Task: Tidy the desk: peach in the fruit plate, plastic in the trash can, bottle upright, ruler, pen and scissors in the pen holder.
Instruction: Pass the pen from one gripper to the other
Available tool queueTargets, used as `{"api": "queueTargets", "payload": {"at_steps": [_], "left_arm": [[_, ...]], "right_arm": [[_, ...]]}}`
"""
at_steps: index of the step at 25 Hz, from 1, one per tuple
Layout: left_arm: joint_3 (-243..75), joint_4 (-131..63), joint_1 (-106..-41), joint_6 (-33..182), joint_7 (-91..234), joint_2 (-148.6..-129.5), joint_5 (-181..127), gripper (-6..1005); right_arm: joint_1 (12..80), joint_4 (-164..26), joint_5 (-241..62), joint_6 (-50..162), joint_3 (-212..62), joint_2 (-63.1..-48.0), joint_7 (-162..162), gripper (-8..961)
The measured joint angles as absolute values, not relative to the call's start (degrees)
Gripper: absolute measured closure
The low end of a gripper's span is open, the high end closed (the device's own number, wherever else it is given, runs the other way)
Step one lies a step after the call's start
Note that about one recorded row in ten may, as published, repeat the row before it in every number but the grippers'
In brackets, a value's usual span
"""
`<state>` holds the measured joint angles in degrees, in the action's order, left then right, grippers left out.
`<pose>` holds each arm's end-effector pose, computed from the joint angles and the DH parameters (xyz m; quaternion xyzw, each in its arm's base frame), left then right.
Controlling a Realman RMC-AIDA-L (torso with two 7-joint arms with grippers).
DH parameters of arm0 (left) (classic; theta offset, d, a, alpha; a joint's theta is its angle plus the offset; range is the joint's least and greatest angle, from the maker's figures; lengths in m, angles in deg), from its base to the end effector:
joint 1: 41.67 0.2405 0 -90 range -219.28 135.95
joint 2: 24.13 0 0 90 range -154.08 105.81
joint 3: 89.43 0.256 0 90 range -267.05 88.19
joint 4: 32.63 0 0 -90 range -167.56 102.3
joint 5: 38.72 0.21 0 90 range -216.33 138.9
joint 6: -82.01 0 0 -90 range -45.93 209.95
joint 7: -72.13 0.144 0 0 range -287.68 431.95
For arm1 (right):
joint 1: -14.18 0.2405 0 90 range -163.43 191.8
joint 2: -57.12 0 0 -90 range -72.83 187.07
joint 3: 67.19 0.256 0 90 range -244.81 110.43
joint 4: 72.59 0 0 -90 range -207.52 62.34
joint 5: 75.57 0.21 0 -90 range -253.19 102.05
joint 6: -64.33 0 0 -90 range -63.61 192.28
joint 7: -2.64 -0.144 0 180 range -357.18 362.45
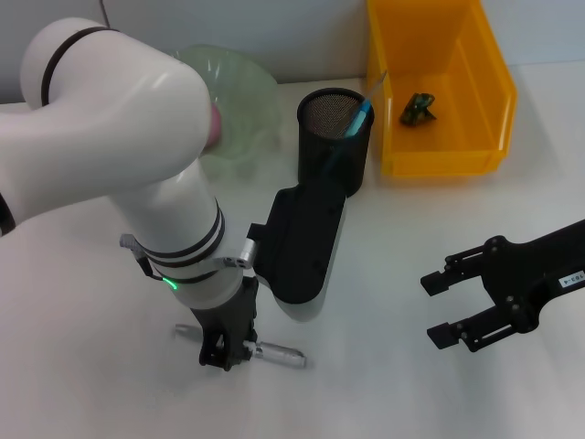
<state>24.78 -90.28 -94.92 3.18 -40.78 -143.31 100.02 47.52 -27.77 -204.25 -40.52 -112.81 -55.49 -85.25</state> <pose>-0.1303 0.3304 -0.1159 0.9268 -0.1854 -0.3229 0.0484 0.2626 0.3153 0.0385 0.9784 -0.1876 -0.0848 0.0178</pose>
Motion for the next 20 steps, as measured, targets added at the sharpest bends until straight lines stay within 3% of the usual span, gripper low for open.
{"api": "queueTargets", "payload": {"at_steps": [9,20], "left_arm": [[16.78,-93.55,-94.15,-0.67,-40.34,-143.28,99.68,855],[-24.20,-96.53,-88.29,-16.19,-35.30,-142.69,83.80,854]], "right_arm": [[46.87,-26.23,-204.25,-41.54,-112.19,-55.34,-85.27,194],[45.97,-23.47,-204.29,-47.92,-103.54,-53.10,-85.49,194]]}}
